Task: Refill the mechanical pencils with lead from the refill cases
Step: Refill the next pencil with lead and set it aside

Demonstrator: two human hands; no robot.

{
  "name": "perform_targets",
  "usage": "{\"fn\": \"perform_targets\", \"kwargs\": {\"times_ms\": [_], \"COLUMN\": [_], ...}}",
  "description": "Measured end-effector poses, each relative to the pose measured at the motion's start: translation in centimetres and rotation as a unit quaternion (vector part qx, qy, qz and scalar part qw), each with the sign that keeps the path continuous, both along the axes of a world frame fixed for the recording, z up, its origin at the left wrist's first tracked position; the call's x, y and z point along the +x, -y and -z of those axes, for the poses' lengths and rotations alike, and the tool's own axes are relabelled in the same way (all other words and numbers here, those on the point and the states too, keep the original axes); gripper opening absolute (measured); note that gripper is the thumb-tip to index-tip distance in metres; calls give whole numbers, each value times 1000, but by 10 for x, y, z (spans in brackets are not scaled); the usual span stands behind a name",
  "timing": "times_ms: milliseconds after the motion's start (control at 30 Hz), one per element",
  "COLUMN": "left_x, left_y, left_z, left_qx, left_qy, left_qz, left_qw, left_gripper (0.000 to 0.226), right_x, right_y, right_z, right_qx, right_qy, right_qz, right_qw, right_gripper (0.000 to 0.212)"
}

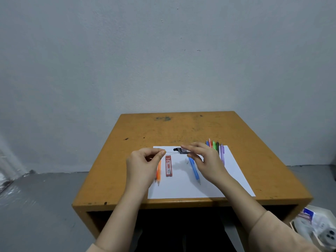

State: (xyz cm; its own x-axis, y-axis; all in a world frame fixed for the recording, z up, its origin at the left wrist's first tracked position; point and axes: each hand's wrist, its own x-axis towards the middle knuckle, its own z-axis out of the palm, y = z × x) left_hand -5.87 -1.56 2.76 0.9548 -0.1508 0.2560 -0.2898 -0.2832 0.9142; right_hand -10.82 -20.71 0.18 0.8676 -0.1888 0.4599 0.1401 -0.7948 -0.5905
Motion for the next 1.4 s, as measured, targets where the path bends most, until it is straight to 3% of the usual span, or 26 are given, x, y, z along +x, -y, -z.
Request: {"fn": "perform_targets", "kwargs": {"times_ms": [133, 333, 667, 1000, 1400], "left_x": [5, 13, 20, 30, 33], "left_y": [-3, -9, -17, -17, -19], "left_z": [0, 4, 27, 63, 75], "left_qx": [97, 120, 37, 38, 39], "left_qy": [82, 158, 164, 138, 94], "left_qz": [7, 34, 25, 8, 0], "left_qw": [992, 980, 985, 990, 995], "left_gripper": [7, 4, 5, 16, 7], "right_x": [-1, -3, -5, -2, 5], "right_y": [1, 3, 6, 0, 2], "right_z": [2, 3, 6, 4, 5], "right_qx": [19, 38, 91, 162, 193], "right_qy": [-9, -18, -31, -26, -3], "right_qz": [7, 12, 46, 71, 41], "right_qw": [1000, 999, 994, 984, 980], "right_gripper": [37, 37, 34, 41, 53]}}
